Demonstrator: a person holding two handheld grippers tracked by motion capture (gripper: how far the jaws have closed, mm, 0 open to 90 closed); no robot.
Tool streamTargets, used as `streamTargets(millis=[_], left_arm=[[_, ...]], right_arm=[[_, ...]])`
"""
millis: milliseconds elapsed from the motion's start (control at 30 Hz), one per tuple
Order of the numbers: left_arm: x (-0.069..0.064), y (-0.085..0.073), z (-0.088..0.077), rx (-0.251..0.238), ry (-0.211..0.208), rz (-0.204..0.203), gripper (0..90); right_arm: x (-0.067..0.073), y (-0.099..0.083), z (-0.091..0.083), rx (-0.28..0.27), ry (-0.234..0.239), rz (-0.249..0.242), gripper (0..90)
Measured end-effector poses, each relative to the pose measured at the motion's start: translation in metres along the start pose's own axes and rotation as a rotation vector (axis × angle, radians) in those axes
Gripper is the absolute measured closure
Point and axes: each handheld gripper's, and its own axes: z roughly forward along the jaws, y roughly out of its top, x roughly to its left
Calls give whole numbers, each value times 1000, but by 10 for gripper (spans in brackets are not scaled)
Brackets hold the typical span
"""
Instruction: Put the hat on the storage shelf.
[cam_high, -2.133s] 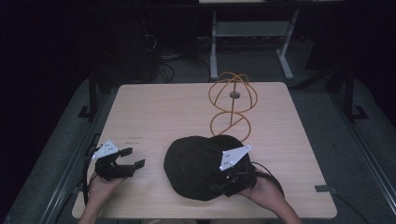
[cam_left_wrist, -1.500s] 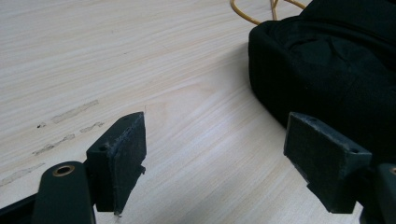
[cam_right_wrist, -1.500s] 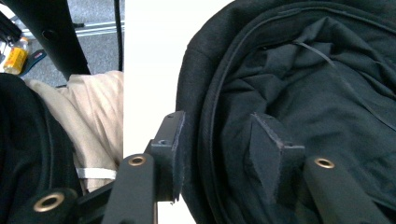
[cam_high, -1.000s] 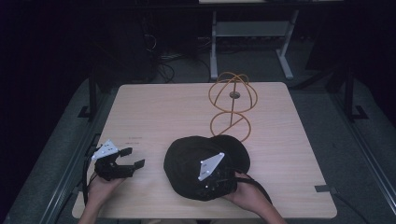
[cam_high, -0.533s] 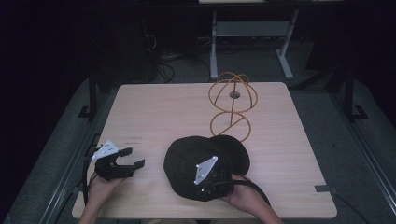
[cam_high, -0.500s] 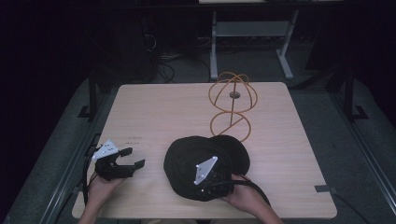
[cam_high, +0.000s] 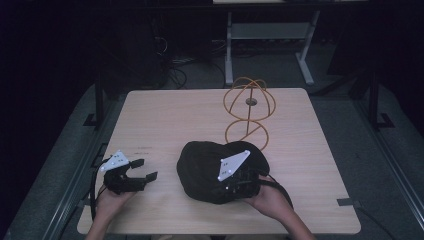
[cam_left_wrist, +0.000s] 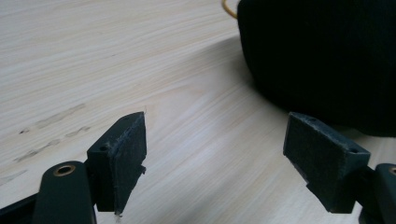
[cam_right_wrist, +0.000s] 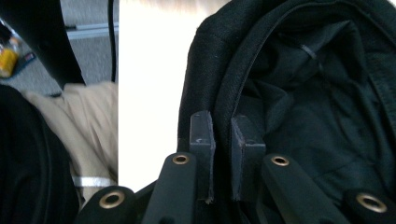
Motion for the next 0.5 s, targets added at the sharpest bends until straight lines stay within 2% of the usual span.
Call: streamTargets(millis=[233,267,300,500], left_arm=[[-9,5,1,-24,-37,3,210],[-10,6,2,-26,-41,9,210],[-12,6,2,-30,-47,14,209],[-27,13,5,-68,-113,35,209]], right_arm=[[-6,7,-14,-46,-22,29,807],[-7,9,-19,-67,-26,45,807],[-9,10,-21,-80,-34,41,807],[-12,17,-32,-115,-50,41,807]])
